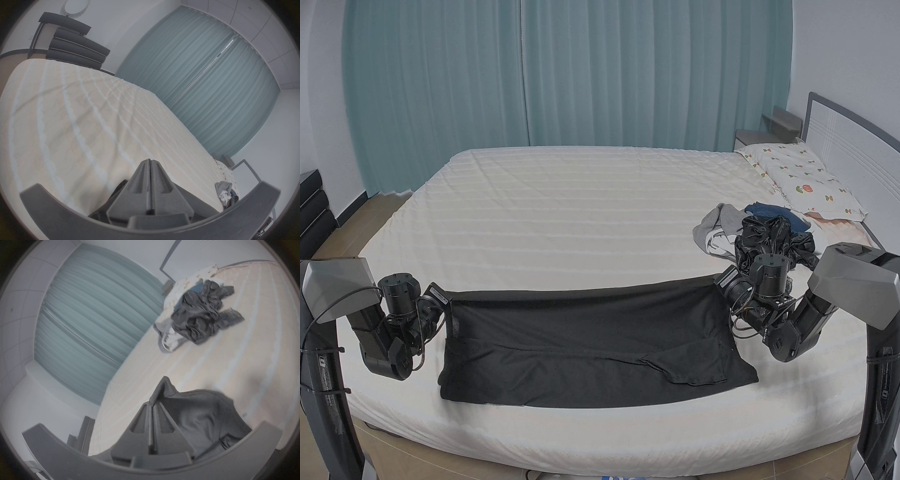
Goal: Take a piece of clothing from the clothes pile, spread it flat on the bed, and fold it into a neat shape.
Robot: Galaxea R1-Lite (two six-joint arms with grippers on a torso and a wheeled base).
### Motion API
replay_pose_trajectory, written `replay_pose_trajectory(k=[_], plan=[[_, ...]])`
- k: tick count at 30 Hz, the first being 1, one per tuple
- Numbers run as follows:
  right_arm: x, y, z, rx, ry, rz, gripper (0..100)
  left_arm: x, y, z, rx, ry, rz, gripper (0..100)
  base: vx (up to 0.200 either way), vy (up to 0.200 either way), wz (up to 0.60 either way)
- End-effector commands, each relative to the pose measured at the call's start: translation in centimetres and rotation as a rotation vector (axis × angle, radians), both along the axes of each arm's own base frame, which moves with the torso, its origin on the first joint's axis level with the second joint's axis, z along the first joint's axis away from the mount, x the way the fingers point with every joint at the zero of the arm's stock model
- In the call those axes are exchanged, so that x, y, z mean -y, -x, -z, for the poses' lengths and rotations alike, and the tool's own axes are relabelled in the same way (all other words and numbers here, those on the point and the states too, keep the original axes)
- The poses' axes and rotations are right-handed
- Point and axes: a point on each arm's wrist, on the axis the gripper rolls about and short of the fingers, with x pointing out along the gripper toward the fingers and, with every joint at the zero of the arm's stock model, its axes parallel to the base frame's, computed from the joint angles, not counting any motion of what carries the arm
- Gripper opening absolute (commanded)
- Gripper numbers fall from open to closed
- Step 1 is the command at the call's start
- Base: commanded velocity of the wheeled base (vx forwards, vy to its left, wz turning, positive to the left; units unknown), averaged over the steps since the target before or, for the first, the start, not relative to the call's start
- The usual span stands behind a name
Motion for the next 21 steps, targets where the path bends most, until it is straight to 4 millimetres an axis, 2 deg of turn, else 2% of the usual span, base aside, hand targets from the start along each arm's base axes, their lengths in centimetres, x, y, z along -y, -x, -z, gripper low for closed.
replay_pose_trajectory(k=[1, 8, 15, 21], plan=[[0.4, 1.4, 1.5, -0.075, 0.033, -0.013, 0, 0.2, 1.3, 2.3, -0.068, -0.015, 0.017, 0, 0.0, 0.0, 0.0], [0.8, 3.4, 3.3, -0.165, 0.084, -0.058, 0, 0.6, 3.8, 4.9, -0.15, -0.191, 0.096, 0, 0.0, 0.0, 0.0], [0.8, 4.7, 4.4, -0.218, 0.129, -0.086, 0, 1.1, 5.3, 5.9, -0.209, -0.216, 0.128, 0, 0.0, 0.0, 0.0], [0.6, 5.1, 5.0, -0.241, 0.147, -0.1, 0, 1.3, 5.7, 6.4, -0.239, -0.215, 0.136, 0, 0.0, 0.0, 0.0]])
